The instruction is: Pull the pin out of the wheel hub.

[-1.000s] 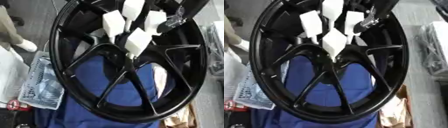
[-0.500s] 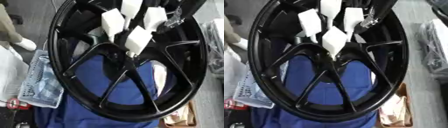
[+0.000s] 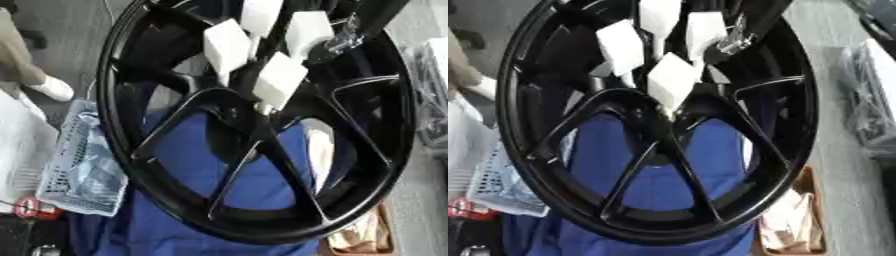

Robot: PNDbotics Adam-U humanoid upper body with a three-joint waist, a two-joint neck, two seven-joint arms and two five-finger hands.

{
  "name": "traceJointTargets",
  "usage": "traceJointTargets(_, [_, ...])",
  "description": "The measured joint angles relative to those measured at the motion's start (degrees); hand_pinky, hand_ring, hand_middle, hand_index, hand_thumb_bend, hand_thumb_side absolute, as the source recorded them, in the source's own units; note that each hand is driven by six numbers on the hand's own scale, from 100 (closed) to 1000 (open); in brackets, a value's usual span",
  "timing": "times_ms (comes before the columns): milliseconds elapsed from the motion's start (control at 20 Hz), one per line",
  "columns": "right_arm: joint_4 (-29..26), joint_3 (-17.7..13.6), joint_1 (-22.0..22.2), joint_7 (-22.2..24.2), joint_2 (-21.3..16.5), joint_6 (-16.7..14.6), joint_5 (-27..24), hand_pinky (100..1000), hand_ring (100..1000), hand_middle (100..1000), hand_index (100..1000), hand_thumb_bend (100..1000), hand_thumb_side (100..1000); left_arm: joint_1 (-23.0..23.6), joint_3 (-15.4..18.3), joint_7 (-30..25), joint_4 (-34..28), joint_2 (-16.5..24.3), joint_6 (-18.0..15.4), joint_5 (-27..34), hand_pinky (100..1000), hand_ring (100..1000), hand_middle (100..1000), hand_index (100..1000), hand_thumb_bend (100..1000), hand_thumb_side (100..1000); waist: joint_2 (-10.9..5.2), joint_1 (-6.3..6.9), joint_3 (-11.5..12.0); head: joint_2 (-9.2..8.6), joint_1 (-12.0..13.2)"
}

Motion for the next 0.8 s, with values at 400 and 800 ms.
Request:
traceJointTargets(400, [1.15,0.17,0.20,0.00,0.41,0.39,-0.64,713,723,565,694,485,238,0.00,0.02,0.01,0.00,-0.45,-0.04,-0.14,845,688,659,719,175,643,0.18,-0.06,0.25,0.01,-0.37])
traceJointTargets(800, [1.10,0.35,0.20,-0.05,0.67,1.15,-3.30,692,687,532,663,403,100,0.02,0.02,0.02,0.00,-0.47,-0.01,-0.29,845,688,659,718,172,644,0.22,-0.06,0.27,0.03,-0.35])
